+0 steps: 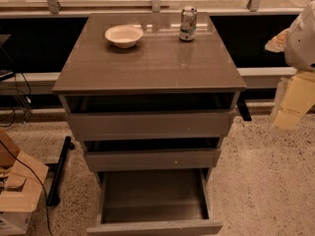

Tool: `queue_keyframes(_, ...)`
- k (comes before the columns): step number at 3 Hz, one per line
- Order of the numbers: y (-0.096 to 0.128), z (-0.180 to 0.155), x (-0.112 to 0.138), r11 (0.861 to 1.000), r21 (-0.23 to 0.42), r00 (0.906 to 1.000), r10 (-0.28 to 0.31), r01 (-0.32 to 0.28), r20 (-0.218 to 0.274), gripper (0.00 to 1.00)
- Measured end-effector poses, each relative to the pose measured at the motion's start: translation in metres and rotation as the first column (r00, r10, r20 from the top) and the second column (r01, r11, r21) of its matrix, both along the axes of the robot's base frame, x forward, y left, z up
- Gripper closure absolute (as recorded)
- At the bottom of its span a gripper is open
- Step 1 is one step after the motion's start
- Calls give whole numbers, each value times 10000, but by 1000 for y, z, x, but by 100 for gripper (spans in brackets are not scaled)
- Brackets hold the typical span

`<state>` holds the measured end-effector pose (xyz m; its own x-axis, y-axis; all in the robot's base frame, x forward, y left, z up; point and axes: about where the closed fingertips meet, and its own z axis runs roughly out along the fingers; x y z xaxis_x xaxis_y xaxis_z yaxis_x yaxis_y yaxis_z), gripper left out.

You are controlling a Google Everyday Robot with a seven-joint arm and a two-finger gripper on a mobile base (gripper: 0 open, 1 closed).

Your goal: Close bottom drawer

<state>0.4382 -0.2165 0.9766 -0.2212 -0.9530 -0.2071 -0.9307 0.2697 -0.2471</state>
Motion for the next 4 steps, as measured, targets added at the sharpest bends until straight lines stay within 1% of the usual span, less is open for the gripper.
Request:
queue_keyframes(1,0,0,0,10000,0,10000,0,0,0,0)
queue_keyframes(2,1,2,0,10000,6,10000,0,0,91,14)
queue_keyframes(3,-2,-11,-10,9985,415,9993,367,-369,62,37)
queue_keyframes(4,0,-45,-28,9874,1163,9931,1121,-1075,-345,60)
